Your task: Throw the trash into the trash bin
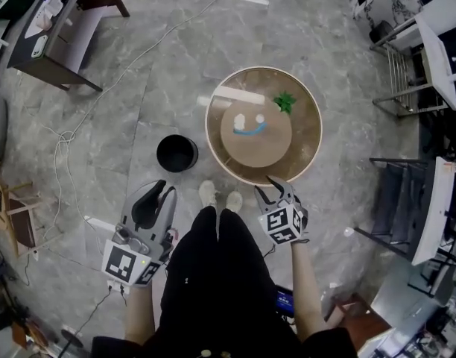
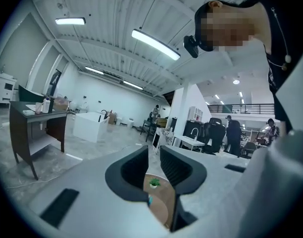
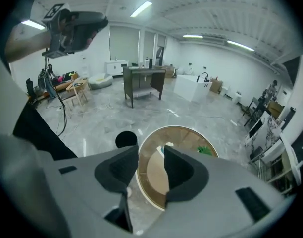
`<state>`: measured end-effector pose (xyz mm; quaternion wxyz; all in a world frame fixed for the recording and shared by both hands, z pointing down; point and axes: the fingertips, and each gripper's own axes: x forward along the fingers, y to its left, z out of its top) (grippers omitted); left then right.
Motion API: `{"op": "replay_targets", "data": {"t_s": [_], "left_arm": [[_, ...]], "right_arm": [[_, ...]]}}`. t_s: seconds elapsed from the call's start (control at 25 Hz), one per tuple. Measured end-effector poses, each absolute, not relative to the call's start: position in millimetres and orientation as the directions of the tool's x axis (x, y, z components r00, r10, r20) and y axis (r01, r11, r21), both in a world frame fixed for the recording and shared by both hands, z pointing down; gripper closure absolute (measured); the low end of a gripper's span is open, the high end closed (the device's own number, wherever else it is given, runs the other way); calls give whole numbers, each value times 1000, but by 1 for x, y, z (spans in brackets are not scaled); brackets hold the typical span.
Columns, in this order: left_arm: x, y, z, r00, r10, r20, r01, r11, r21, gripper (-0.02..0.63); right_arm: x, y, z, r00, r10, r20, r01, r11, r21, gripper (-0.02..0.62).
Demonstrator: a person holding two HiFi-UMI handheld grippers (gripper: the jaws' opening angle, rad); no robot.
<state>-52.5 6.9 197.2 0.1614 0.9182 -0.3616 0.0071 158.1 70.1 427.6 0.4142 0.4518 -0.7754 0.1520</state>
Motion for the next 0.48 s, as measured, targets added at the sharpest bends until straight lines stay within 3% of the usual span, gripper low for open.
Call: {"op": "replay_targets", "data": {"t_s": [0.48], "left_arm": [[-64, -8, 296, 621, -713, 326, -777, -504, 378, 528]], "right_arm": [[199, -38, 616, -175, -430, 885, -762, 629, 155, 428]]}}
